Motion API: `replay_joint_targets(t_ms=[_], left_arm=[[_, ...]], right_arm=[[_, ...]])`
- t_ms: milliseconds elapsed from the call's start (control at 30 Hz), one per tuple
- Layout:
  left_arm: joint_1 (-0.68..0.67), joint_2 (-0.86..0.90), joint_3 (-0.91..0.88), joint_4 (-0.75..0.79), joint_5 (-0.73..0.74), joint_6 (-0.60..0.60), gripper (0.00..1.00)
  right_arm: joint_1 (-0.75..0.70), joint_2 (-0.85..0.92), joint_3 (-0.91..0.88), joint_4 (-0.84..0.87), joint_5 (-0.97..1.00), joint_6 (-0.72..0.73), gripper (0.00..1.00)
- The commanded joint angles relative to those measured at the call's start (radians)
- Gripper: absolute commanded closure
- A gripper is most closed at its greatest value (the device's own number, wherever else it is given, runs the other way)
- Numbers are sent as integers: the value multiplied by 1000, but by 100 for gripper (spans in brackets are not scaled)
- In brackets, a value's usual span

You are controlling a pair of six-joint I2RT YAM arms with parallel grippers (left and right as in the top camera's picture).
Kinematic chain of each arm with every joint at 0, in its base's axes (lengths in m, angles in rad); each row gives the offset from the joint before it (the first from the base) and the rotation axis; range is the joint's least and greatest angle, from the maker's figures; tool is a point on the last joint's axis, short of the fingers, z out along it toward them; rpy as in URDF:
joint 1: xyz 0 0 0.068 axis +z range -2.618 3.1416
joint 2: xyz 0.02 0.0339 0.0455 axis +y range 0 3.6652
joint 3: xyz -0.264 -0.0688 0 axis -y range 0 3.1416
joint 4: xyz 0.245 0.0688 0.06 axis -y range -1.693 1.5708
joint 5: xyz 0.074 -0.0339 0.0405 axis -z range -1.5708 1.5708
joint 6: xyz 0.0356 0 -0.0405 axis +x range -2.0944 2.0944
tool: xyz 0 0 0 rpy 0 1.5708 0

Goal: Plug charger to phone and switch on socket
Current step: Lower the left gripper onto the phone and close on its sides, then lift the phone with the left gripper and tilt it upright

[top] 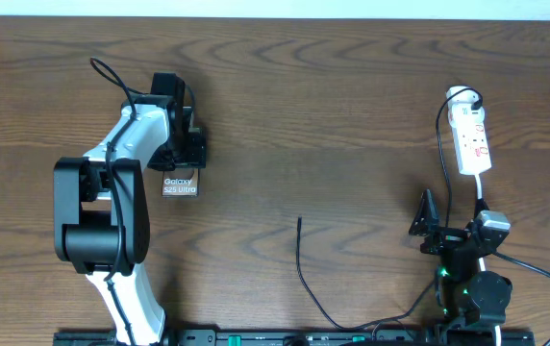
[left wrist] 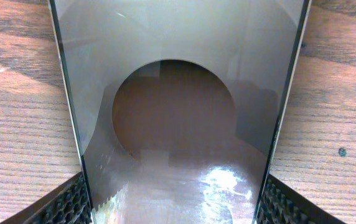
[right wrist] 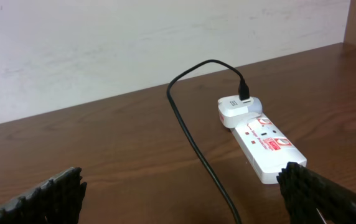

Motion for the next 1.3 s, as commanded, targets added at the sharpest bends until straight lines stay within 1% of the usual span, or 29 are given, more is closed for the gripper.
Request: replay_joint_targets(t_ms=[0, 133, 400, 433, 500, 533, 567, 600, 933, 1067, 1267], left_arm=[[-1, 16, -13, -3, -8, 2, 37], [-1, 16, -13, -3, -8, 2, 42], [-1, 16, -13, -4, -8, 2, 61], [-1, 16, -13, -3, -8, 3, 68], [-1, 16, -13, -3, -8, 3, 77], [-1, 16, -13, -3, -8, 3, 85], [-1, 16, -13, -3, -8, 3, 90], [-1, 16, -13, -3, -8, 2, 92], [-1, 14, -10, -7, 3, 3, 93], [-1, 0, 24, -23, 14, 3, 92], [-1, -87, 97, -58, 19, 2, 92]], right_arm=[[6, -5, -1, -3, -2, -14, 1], [6, -5, -1, -3, -2, -14, 1], [6, -5, -1, -3, -2, -14, 1], [6, -5, -1, -3, -2, -14, 1], [6, -5, -1, -3, -2, -14, 1], [6, -5, -1, -3, -2, -14, 1], [6, -5, -1, -3, -2, -14, 1], [6, -5, -1, -3, -2, -14, 1], [6, -5, -1, -3, -2, -14, 1], [6, -5, -1, -3, -2, -14, 1], [6, -5, -1, -3, -2, -14, 1]])
